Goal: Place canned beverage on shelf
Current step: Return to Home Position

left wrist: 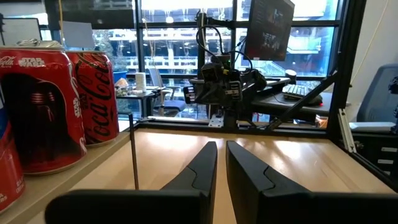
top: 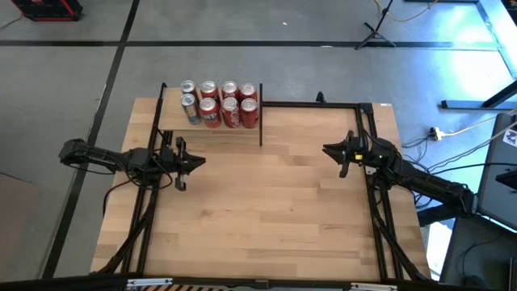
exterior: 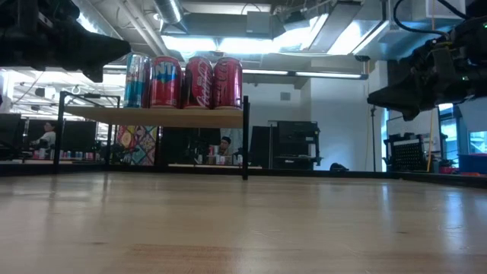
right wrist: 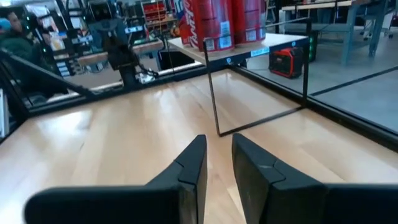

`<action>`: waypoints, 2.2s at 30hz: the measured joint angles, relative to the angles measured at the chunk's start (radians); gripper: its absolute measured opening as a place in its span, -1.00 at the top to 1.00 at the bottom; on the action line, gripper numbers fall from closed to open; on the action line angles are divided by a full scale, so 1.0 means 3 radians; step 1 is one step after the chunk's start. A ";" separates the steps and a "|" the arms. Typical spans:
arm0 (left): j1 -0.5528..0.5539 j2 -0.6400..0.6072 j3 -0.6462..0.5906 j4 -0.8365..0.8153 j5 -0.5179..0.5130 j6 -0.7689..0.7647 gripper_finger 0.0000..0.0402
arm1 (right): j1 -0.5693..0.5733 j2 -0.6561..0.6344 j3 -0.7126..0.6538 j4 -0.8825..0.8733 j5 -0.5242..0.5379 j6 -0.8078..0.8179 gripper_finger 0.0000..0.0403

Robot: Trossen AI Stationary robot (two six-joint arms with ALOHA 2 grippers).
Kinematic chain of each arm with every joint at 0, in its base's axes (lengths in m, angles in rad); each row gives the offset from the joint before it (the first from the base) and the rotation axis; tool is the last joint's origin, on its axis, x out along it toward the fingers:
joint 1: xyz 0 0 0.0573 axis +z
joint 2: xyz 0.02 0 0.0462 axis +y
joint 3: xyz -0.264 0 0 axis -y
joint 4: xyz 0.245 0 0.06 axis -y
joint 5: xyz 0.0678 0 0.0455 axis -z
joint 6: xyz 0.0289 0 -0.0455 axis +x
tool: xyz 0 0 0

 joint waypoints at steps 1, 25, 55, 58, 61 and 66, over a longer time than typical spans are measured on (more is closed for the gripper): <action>0.0000 0.0000 0.0000 -0.0001 0.0000 0.0000 0.86 | -0.0001 0.0000 0.0000 0.0019 0.0000 0.0020 0.66; -0.0001 0.0000 0.0001 0.0000 0.0000 0.0001 0.86 | -0.0001 0.0001 -0.0001 -0.0036 0.0028 0.0072 0.66; -0.0001 0.0000 0.0001 0.0000 0.0000 0.0001 0.86 | -0.0001 0.0001 -0.0001 -0.0044 0.0028 0.0072 0.66; -0.0001 0.0000 0.0001 0.0000 0.0000 0.0001 0.86 | -0.0001 0.0001 -0.0001 -0.0044 0.0028 0.0072 0.66; -0.0001 0.0000 0.0001 0.0000 0.0000 0.0001 0.86 | -0.0001 0.0001 -0.0001 -0.0045 0.0028 0.0072 0.66; -0.0001 0.0000 0.0001 0.0000 0.0000 0.0001 0.86 | -0.0001 0.0001 -0.0001 -0.0045 0.0028 0.0071 0.66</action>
